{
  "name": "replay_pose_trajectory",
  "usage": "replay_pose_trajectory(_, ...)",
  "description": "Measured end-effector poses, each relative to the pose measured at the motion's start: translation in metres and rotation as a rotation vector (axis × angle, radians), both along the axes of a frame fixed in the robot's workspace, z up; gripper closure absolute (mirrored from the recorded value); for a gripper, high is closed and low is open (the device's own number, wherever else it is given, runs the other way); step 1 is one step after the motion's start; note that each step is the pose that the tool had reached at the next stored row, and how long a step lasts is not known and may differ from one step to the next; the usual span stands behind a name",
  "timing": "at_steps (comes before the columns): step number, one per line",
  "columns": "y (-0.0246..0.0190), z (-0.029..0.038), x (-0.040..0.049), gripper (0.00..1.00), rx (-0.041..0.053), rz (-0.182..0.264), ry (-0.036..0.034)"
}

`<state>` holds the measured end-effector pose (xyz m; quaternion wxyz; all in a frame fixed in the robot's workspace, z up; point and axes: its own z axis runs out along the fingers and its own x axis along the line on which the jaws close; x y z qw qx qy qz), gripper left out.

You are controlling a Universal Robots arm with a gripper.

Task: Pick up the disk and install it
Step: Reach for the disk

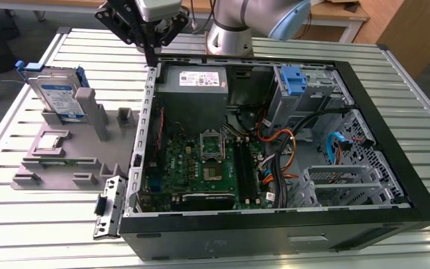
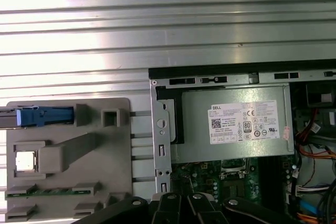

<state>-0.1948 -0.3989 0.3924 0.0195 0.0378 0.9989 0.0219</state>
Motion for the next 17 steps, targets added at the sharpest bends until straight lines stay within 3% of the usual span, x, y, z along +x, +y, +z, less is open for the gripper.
replay_pose_trajectory(17,0.0000,0.0000,-0.0088,0.90,0.0000,0.000,0.0000)
